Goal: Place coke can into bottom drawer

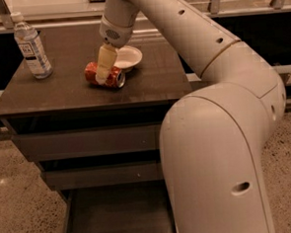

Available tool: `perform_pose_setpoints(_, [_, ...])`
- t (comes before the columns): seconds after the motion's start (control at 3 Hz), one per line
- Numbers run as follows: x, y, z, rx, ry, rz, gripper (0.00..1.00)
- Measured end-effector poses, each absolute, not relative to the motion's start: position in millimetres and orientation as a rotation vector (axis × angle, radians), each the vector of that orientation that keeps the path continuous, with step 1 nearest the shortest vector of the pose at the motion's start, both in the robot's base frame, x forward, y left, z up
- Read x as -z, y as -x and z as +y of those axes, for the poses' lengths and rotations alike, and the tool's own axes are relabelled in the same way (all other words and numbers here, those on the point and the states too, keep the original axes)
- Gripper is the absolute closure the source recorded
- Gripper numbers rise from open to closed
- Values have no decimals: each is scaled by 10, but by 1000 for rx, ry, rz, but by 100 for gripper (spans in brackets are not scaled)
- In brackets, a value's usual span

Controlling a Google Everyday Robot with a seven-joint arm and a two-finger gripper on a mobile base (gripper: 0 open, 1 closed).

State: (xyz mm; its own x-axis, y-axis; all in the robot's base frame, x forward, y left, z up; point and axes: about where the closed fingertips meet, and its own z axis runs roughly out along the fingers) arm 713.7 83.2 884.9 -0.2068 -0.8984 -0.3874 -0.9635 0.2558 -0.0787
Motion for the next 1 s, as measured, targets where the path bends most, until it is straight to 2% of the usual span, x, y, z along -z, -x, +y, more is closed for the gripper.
perform_pose_setpoints(0.33, [-8591,-7181,1058,-333,1741,2170,17])
perform_pose_setpoints(0.67, [-8483,-7194,1193,-370,1771,2153,35])
perform_pose_setpoints(1.0, [-8492,-7214,1266,-380,1778,2129,62])
